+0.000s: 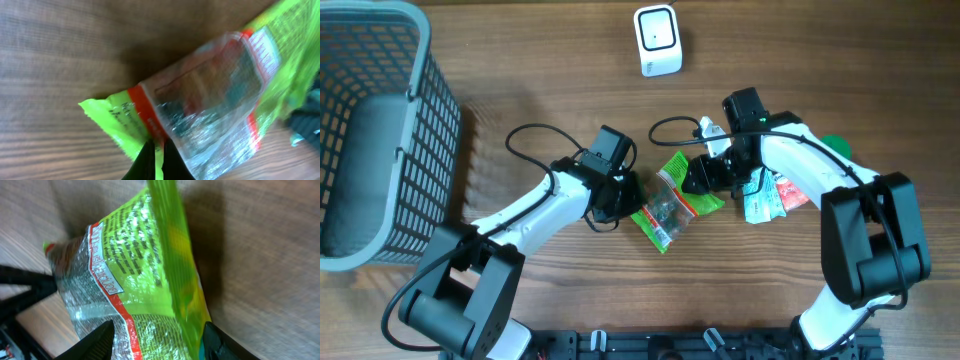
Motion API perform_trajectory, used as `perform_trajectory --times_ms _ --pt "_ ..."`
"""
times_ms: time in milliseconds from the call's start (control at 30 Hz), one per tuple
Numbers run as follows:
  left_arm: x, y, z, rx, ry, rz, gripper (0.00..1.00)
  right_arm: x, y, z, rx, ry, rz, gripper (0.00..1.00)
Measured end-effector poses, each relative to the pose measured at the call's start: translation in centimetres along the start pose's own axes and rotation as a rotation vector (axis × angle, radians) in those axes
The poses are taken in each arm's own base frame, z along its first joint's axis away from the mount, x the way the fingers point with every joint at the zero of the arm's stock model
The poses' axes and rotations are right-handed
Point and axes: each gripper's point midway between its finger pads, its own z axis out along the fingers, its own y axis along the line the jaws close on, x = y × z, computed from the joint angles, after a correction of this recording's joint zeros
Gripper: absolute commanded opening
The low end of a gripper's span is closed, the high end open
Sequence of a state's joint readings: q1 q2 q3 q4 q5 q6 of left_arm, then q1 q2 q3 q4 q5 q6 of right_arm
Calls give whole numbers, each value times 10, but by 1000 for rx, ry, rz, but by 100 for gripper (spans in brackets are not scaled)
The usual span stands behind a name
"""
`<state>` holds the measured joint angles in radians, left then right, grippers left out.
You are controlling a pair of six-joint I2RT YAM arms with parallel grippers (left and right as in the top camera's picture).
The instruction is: Scan the item barcode
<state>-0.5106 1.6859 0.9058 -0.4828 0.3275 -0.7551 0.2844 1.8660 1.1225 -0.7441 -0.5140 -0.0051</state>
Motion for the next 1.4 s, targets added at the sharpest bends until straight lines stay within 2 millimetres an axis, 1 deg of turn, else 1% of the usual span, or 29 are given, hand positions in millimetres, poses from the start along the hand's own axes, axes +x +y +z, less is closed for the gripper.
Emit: perform_trajectory --times_ms 100,200,333,400,500,600,733,800,867,1000,1133,1200,1233,1300,1367,1400 --pt "-4 0 2 -1 -16 -12 4 8 4 3 -33 20 12 58" --pt "-4 4 8 -14 -7 -25 4 15 6 6 -55 36 22 59" --pt "-7 2 13 -7 -4 -28 4 27 6 13 -78 53 38 59" --pt "-9 -1 15 1 -6 -28 4 32 10 15 -110 60 45 57" --pt "-12 -4 18 14 -9 -24 4 38 22 19 -203 61 70 57" --pt "-14 -5 19 21 -14 -22 4 36 29 22 -270 39 115 58" --pt "-15 -6 20 24 -17 -22 4 29 37 27 -351 -15 177 58" --pt "-15 -6 20 24 -17 -21 4 27 39 29 -383 -32 213 61" --pt "-15 -6 21 24 -17 -22 4 25 42 29 -407 -45 239 62" --pt "-15 -6 21 23 -17 -18 4 24 48 31 -422 -43 270 61" --pt "-15 -4 19 8 -8 4 4 24 50 32 -427 -37 290 66" --pt "-14 1 15 -24 6 5 4 24 50 30 -423 -40 296 68" --pt "-15 9 10 -67 12 -3 4 24 49 28 -415 -43 301 69" --pt "-18 16 3 -111 1 -4 4 25 45 23 -382 -55 307 70" --pt "-22 17 -6 -127 -19 1 4 22 45 13 -359 -88 288 71" --pt "-26 14 -14 -128 -38 7 5 19 46 5 -345 -115 270 71"
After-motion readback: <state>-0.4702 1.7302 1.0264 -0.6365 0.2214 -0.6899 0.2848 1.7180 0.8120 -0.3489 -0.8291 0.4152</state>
